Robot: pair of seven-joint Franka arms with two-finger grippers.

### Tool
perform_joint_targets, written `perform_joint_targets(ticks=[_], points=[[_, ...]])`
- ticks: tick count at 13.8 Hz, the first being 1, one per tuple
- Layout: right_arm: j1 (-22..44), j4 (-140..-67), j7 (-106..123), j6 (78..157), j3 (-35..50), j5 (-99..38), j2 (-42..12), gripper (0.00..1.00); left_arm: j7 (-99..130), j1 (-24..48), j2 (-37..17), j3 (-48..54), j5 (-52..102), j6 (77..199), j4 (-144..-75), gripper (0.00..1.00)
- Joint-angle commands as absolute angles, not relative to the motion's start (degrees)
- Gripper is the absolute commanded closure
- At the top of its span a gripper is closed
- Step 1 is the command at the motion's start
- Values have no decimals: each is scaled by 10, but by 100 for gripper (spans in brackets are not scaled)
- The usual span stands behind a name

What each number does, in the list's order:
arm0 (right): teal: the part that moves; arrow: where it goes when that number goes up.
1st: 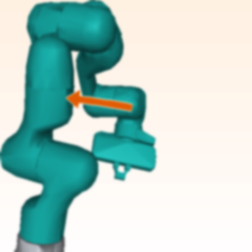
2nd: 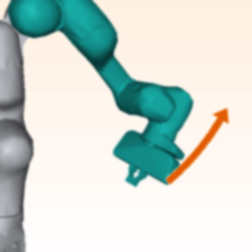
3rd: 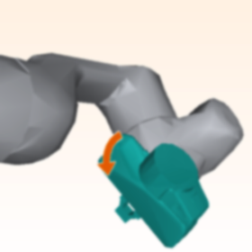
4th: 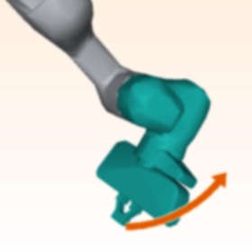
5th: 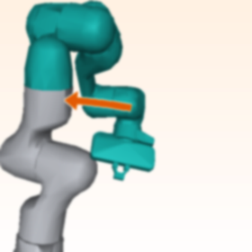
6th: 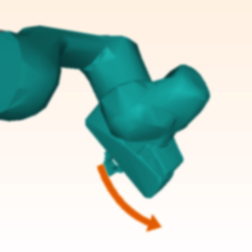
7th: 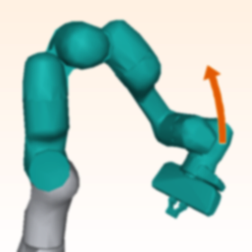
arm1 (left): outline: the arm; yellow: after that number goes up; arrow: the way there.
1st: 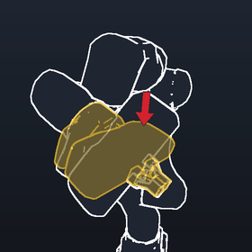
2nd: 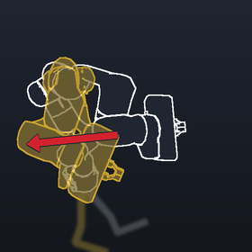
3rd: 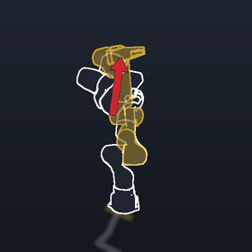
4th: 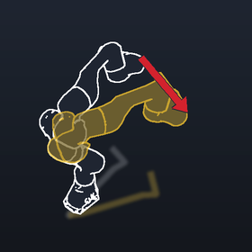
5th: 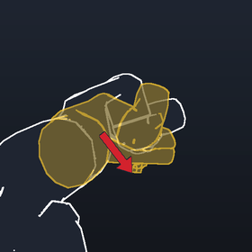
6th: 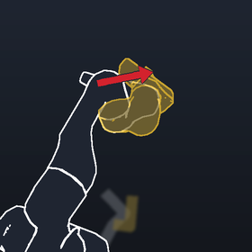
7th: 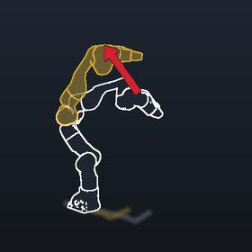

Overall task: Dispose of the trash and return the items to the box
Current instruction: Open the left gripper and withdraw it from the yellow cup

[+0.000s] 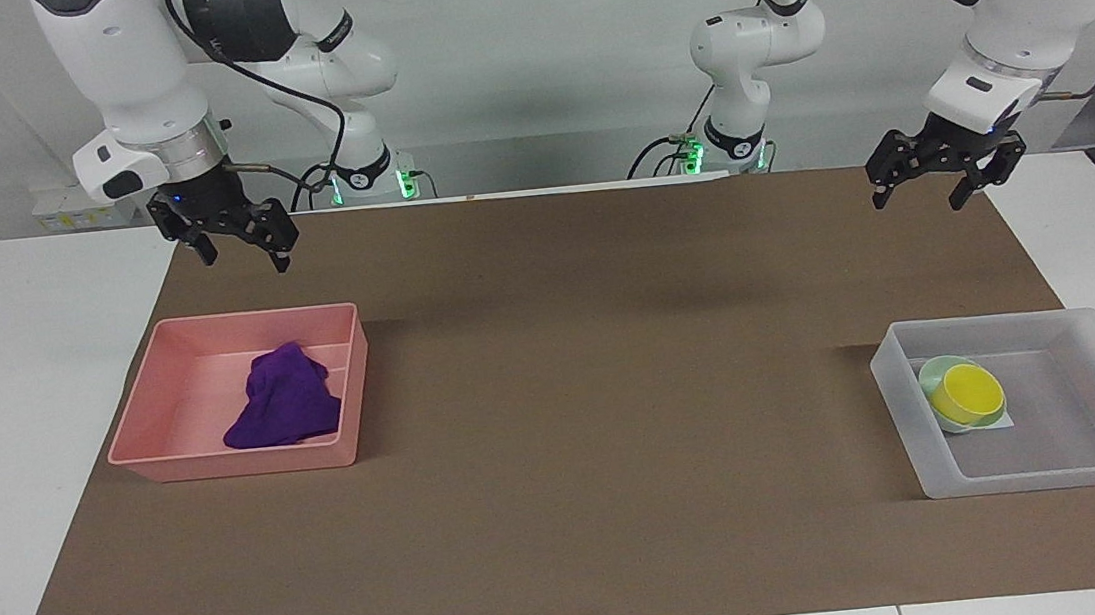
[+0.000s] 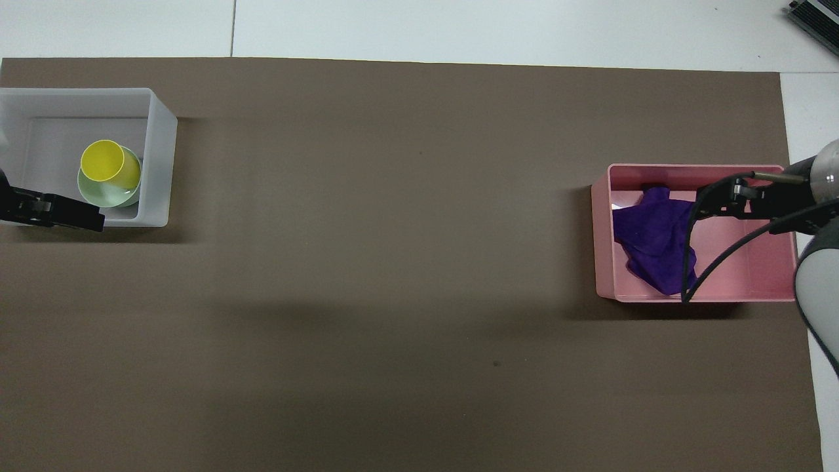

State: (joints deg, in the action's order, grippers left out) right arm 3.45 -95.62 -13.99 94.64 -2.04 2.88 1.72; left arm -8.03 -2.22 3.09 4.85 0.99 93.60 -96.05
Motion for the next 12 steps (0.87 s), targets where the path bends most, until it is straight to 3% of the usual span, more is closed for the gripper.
perform_joint_targets(ticks=[1,12], points=[[39,-955,-138,938,-25,19,21,0,-59,-2,45,35,10,935,-978,0],[40,-955,-128,939,-27,15,21,0,-62,-10,40,34,8,940,-979,0]])
